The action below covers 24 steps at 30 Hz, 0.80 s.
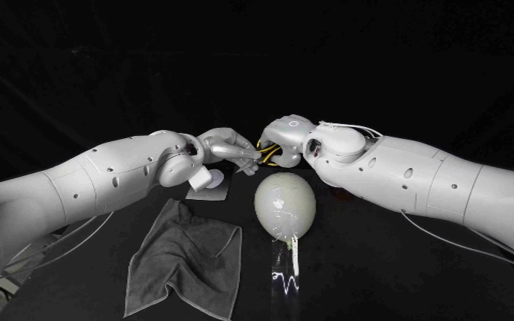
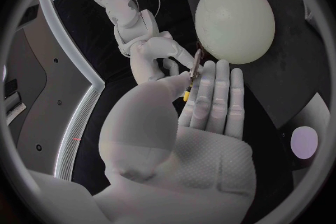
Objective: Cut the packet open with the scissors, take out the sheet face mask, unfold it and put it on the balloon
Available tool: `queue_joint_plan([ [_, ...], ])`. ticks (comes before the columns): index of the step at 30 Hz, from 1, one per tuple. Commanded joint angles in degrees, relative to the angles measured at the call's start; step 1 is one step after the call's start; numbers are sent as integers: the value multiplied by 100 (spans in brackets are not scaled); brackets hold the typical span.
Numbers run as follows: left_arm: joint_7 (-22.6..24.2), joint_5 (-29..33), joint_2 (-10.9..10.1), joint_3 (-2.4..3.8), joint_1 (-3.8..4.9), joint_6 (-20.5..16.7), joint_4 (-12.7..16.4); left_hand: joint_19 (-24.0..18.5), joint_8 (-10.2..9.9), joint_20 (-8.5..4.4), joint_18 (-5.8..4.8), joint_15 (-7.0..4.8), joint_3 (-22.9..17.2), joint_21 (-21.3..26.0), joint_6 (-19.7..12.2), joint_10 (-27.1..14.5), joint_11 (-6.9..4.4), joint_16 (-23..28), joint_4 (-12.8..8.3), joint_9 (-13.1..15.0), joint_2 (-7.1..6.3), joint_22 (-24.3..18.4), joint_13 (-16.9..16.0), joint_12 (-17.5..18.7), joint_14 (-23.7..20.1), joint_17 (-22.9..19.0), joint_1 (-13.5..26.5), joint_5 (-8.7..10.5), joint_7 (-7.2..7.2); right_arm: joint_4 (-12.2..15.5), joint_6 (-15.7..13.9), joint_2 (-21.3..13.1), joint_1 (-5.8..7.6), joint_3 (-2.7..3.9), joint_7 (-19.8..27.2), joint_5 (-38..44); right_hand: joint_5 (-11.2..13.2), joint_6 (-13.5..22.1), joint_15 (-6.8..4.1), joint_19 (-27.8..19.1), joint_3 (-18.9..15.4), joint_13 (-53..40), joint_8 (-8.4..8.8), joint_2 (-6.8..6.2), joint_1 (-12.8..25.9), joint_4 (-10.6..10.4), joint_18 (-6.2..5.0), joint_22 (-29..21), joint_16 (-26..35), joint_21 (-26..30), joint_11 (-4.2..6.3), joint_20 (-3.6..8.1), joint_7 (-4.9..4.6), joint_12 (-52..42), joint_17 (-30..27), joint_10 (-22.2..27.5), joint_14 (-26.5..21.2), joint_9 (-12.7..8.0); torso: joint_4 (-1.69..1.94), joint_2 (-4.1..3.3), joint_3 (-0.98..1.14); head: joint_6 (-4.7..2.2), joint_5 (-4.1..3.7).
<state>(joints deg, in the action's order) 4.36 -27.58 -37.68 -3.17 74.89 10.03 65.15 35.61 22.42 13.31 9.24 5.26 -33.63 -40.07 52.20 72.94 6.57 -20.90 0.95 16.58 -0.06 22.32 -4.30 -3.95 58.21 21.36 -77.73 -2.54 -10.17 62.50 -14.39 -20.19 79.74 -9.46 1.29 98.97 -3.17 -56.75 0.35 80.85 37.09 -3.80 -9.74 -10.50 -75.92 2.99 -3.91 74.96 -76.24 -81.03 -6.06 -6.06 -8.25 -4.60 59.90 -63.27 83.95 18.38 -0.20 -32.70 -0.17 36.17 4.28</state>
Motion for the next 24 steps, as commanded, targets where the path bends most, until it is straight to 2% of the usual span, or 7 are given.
queue_joint_plan([
  [1, 341, -40, 13, 39, 83, 250, 128, -40, 38, -8, -71, -35, -431, -29, 45, 23, -11, -33, -466, 1331, 63, 13, -9, -20, -26, 9, 0, -19, 19, 7, 282, 21, -31, -24, -7, 213, 30, -122, 46, 66, 16, -2, -87, 134, 13, -43, 92, 403, -48, -54, 95, -11, -5, -43, 26, -272, 120, 43, -7, -2, 3, 5, -4],
  [8, 454, -54, -13, 44, 136, 302, 306, -64, 43, -5, -69, -43, -406, -88, 63, 50, -19, -58, -472, 1364, 72, 53, -18, -28, -12, 23, 7, -17, 25, 5, 368, 21, -35, -30, -31, 243, 34, -534, -60, 238, -118, -33, -447, 262, 8, -62, 149, 647, -103, -234, 223, 36, 97, -126, 69, -812, 111, 350, -6, -1, -2, 22, -9],
  [15, 481, -59, -52, 53, 220, 341, 524, -69, 45, -4, -66, -47, -398, -108, 67, 58, -23, -66, -477, 1376, 75, 66, -20, -29, -8, 27, 6, -16, 28, 20, 215, 0, -41, -33, -97, 248, 35, -606, -322, 326, -208, -221, -1019, 228, 158, -212, 181, 786, -94, -327, 523, 227, 368, -377, 33, -1737, 81, 1072, 1, 2, 4, 23, -15],
  [19, 486, -65, -75, 54, 275, 337, 550, -70, 45, -4, -66, -48, -397, -112, 67, 58, -23, -67, -478, 1379, 76, 68, -20, -29, -8, 28, 4, -16, 29, 45, 82, -28, -45, -33, -136, 249, 22, -682, -454, 365, -320, -466, -1513, 230, 416, -472, 194, 840, -165, -364, 698, 337, 540, -779, 196, -2337, 112, 1572, -7, 1, 4, 14, -6],
  [20, 487, -64, -79, 54, 283, 335, 550, -72, 46, -4, -65, -49, -394, -120, 68, 60, -25, -69, -482, 1384, 76, 73, -21, -29, -8, 30, 3, -15, 31, 51, 68, -34, -46, -33, -143, 249, 58, -632, -567, 387, -473, -864, -1986, 294, 555, -652, 201, 868, -252, -381, 858, 448, 712, -1536, 389, -2339, 149, 2062, -8, 0, 2, 12, -5],
  [22, 487, -53, -90, 55, 303, 331, 547, -72, 46, -4, -65, -49, -394, -120, 68, 60, -25, -69, -482, 1384, 76, 73, -21, -29, -8, 30, 3, -15, 31, 69, 41, -55, -47, -33, -156, 251, 53, -262, -634, 398, -530, -1291, -2517, 289, 584, -837, 203, 886, -234, -385, 964, 584, 784, -2163, 362, -2259, 139, 2737, -9, 0, 1, 15, -6],
  [24, 487, -38, -98, 55, 319, 325, 539, -74, 47, -4, -64, -50, -393, -125, 69, 62, -26, -71, -483, 1387, 78, 76, -22, -29, -7, 31, 1, -16, 32, 88, 41, -78, -48, -33, -162, 257, 37, -131, -700, 474, -539, -1511, -2661, 324, 608, -969, 233, 979, -350, -457, 969, 599, 800, -2471, 601, -2339, 197, 2964, -4, -1, 0, 18, -8],
])
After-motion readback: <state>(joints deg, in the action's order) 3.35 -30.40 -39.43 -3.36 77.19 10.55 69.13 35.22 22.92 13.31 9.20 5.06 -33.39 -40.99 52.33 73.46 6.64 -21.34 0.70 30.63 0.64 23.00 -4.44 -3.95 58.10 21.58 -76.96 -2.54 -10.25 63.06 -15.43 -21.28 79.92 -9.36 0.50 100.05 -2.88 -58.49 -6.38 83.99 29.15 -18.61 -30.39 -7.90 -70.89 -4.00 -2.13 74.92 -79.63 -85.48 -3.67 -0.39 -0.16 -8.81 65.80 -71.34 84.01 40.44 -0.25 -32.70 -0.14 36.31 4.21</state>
